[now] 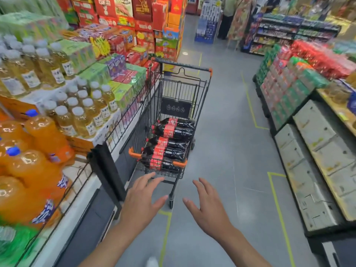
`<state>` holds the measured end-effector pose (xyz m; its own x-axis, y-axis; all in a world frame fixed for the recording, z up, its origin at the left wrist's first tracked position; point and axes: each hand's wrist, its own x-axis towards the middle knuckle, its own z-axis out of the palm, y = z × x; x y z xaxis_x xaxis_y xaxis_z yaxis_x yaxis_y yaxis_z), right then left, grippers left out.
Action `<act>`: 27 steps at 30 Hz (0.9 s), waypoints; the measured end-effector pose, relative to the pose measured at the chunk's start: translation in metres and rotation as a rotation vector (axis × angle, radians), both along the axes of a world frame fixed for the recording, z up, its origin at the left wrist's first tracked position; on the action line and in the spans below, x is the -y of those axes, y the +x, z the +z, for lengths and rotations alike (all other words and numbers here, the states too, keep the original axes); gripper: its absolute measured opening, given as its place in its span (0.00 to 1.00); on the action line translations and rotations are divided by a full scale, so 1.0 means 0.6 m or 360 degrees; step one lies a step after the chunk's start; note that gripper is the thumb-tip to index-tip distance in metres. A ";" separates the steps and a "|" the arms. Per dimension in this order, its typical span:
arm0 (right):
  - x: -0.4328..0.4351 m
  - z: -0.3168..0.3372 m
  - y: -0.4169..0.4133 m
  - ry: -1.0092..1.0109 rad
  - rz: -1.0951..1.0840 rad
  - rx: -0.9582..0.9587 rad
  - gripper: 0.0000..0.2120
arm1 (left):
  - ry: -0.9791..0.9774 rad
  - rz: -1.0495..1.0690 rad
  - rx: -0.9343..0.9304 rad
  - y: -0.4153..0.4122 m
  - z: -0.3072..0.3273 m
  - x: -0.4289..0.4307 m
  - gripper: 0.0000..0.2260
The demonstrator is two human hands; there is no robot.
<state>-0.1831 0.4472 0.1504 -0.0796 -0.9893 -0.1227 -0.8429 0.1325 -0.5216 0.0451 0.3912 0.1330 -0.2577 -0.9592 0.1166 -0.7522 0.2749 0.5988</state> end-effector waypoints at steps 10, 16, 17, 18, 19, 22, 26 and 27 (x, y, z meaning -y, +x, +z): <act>0.173 -0.015 -0.073 0.0060 -0.0144 -0.0055 0.38 | 0.0109 -0.0190 0.0074 -0.084 -0.030 0.201 0.25; 0.293 -0.043 -0.151 0.0087 -0.0091 -0.0055 0.33 | 0.0245 -0.0190 0.0077 -0.145 -0.066 0.313 0.24; 0.316 -0.049 -0.166 0.0090 -0.0069 -0.0045 0.34 | 0.0253 -0.0183 0.0077 -0.156 -0.071 0.331 0.24; 0.339 -0.053 -0.179 0.0102 -0.0047 -0.0037 0.36 | 0.0268 -0.0166 0.0081 -0.167 -0.074 0.349 0.24; 0.364 -0.055 -0.192 0.0112 -0.0023 -0.0032 0.38 | 0.0286 -0.0136 0.0090 -0.177 -0.075 0.365 0.24; 0.440 -0.065 -0.221 0.0126 0.0068 -0.0036 0.44 | 0.0332 -0.0036 0.0137 -0.200 -0.074 0.411 0.24; 0.538 -0.080 -0.237 0.0157 0.0207 -0.0038 0.34 | 0.0397 0.0054 0.0156 -0.211 -0.079 0.464 0.24; 0.560 -0.084 -0.237 0.0169 0.0229 -0.0036 0.33 | 0.0424 0.0085 0.0142 -0.208 -0.082 0.473 0.24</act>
<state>-0.3254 0.1112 0.1001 0.0581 -0.9722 -0.2270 -0.8686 0.0629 -0.4915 -0.0800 0.1072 0.0838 -0.2041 -0.9654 -0.1624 -0.8143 0.0753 0.5756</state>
